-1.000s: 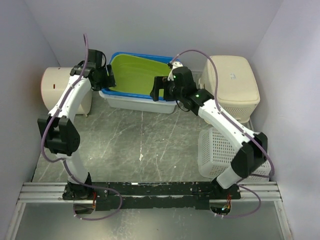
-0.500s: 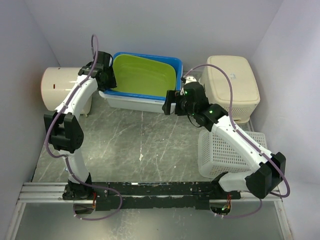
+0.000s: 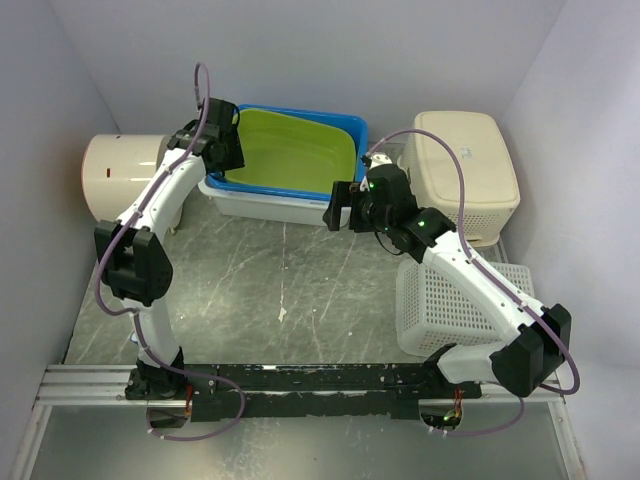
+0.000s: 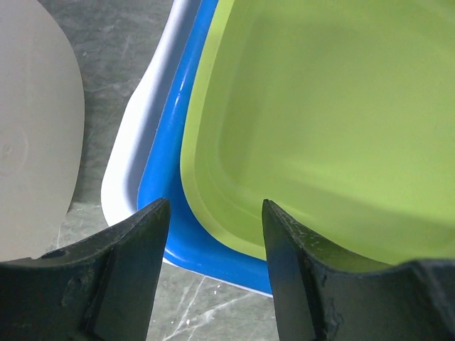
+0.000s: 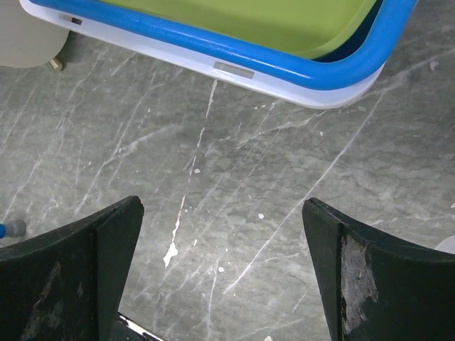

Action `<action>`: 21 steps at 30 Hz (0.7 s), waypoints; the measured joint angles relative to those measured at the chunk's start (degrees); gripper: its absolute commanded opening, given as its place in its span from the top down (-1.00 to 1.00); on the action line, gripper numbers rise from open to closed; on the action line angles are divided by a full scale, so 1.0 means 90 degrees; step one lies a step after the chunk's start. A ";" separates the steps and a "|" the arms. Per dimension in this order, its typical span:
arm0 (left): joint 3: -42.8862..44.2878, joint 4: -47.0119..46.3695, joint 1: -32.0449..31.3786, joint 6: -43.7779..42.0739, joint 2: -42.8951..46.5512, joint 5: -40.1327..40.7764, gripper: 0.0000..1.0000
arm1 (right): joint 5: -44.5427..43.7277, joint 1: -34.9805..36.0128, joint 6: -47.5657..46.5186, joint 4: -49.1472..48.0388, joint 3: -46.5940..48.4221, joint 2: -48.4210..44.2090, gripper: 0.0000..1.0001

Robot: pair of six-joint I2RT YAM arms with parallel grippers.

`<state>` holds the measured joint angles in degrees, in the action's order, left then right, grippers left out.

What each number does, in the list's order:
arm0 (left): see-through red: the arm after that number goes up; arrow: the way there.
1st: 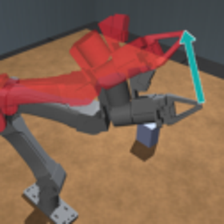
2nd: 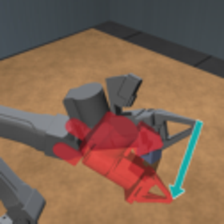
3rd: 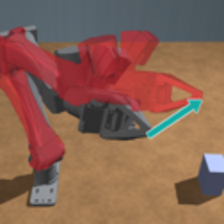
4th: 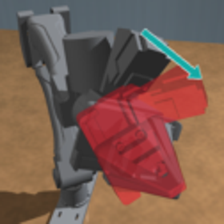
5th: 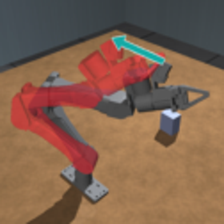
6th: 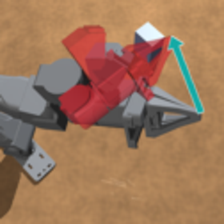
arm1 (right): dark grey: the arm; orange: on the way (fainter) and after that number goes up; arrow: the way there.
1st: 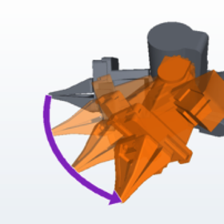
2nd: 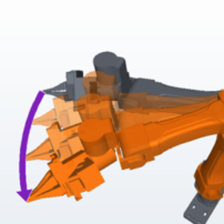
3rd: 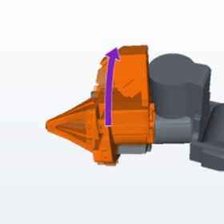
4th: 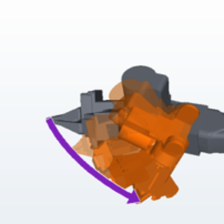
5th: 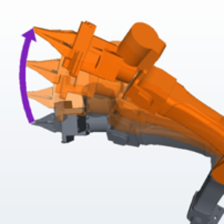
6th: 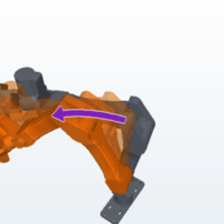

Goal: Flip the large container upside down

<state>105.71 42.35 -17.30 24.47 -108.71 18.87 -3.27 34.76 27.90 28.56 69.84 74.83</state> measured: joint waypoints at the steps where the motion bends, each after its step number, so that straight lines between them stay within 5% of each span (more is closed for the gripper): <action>1: 0.0000 -0.0015 0.0000 0.0002 -0.0019 -0.0002 -0.28 | 0.0007 0.0000 0.0000 0.0000 -0.0002 0.0000 -0.92; 11: -0.0121 -0.0121 -0.0002 0.0172 -0.0376 -0.0002 -0.06 | 0.0036 0.0000 0.0056 0.0019 -0.0131 -0.0010 -0.92; 21: -0.0214 -0.0253 0.0070 0.0488 -0.0335 0.0274 0.86 | 0.0051 0.0000 0.0068 0.0049 -0.0131 -0.0015 -0.92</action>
<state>103.79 40.07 -16.67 28.86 -111.72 21.34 -2.81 34.76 28.51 28.99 68.66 74.70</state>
